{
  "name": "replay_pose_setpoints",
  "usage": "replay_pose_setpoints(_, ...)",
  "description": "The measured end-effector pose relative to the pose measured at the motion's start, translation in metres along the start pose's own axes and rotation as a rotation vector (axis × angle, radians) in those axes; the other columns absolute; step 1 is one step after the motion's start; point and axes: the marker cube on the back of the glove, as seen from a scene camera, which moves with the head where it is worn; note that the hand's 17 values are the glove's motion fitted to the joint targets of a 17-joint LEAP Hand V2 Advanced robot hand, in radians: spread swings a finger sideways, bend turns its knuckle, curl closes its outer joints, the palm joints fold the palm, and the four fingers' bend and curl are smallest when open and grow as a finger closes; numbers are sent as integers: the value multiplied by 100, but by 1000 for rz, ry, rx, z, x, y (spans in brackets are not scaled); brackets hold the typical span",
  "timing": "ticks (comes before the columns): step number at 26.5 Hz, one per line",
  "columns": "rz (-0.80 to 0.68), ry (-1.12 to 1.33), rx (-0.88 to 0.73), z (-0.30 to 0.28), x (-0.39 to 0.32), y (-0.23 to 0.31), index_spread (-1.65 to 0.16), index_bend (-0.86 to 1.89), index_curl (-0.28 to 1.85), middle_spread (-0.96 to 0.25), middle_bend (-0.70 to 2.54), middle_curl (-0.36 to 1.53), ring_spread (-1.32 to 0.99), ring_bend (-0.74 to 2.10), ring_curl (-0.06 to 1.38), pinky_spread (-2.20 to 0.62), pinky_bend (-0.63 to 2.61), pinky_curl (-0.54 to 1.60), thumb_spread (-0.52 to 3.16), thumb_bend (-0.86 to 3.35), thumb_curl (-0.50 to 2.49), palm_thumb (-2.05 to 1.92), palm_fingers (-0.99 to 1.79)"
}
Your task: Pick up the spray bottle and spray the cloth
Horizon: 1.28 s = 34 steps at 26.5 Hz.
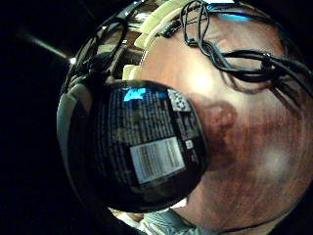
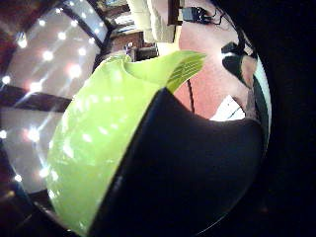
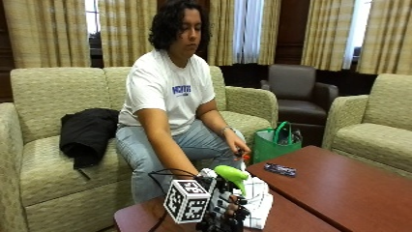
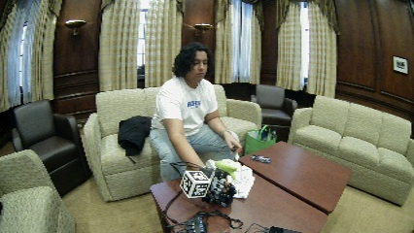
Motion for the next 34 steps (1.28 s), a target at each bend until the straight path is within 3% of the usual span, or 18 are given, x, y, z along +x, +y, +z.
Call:
replay_pose_setpoints(5, -45, -21, 27, -1, -5, 1, -29, 48, 32, -13, 43, 39, -16, 48, 29, 3, 16, 27, 92, 6, 43, 89, 92)
replay_pose_setpoints(12, -96, -55, 123, 0, -14, 5, -26, 30, 34, -14, 60, 46, -19, 63, 37, -11, 23, 29, 85, 2, 47, 94, 135)
replay_pose_setpoints(16, -138, -90, 222, -4, -24, 17, -25, 30, 38, -15, 62, 49, -18, 66, 40, -19, 34, 32, 79, -3, 49, 91, 147)
replay_pose_setpoints(22, -209, -103, 341, -27, -59, 50, -25, 39, 43, -15, 66, 51, -18, 66, 42, -25, 36, 35, 64, -2, 56, 91, 143)
replay_pose_setpoints(26, -248, -31, 258, -49, -99, 77, -24, 43, 46, -15, 68, 52, -18, 66, 43, -27, 37, 36, 56, -2, 59, 93, 141)
replay_pose_setpoints(34, -309, 343, -90, -53, -185, 105, -22, 48, 51, -15, 70, 54, -19, 66, 45, -28, 38, 37, 44, -2, 65, 93, 140)
